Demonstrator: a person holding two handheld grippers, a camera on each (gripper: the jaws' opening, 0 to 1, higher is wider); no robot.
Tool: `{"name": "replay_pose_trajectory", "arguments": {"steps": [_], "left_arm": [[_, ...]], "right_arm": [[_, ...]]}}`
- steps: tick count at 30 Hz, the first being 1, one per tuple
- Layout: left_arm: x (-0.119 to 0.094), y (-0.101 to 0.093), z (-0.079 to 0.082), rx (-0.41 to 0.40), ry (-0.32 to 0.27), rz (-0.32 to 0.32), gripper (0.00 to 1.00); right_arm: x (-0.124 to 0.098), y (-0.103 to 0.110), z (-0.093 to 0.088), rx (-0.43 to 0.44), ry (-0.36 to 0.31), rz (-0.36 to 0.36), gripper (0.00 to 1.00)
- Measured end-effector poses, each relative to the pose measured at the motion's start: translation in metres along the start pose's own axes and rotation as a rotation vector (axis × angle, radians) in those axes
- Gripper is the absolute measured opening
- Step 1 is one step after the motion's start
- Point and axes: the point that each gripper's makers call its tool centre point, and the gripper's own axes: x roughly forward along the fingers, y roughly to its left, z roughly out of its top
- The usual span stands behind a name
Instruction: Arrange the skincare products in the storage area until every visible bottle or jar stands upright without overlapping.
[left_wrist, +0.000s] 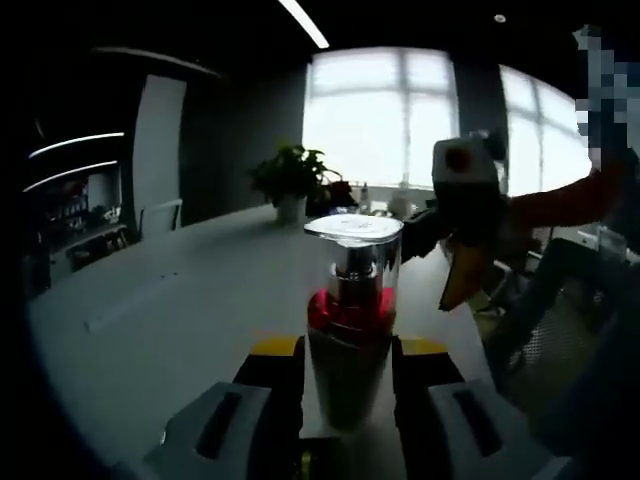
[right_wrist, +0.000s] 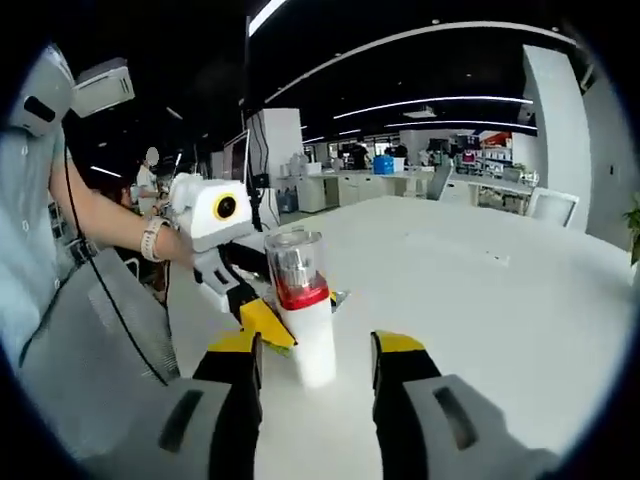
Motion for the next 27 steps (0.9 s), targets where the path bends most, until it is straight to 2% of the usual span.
{"name": "replay_pose_trajectory", "arguments": {"steps": [2,7,10,15,18,19,20,27], "left_arm": [[0.002,-0.002,0.0,0.018,0.004,-0.014,0.32],[0.004,-0.003,0.0,0.03,0.004,-0.017,0.3],[0.004,-0.003,0.0,0.04,0.007,-0.012,0.29],[0.004,-0.001,-0.001,0.036,0.009,0.025,0.28],[0.005,0.0,0.0,0.035,0.011,0.047,0.28],[0.006,0.002,0.0,0.032,0.01,0.055,0.28],[0.006,0.002,0.0,0.031,0.008,0.058,0.28],[0.012,0.01,0.002,0.02,0.004,0.099,0.28]], "right_arm": [[0.002,0.005,0.015,0.057,-0.039,-0.021,0.41],[0.018,0.013,0.032,0.034,-0.044,-0.065,0.44],[0.029,0.012,0.028,-0.011,-0.003,-0.084,0.45],[0.046,0.008,0.027,0.039,-0.012,-0.104,0.37],[0.05,0.007,0.03,0.05,-0.018,-0.102,0.34],[0.051,0.007,0.03,0.04,-0.012,-0.11,0.33],[0.051,0.003,0.031,-0.014,-0.003,-0.119,0.32],[0.054,-0.005,0.03,-0.042,0.008,-0.134,0.32]]}}
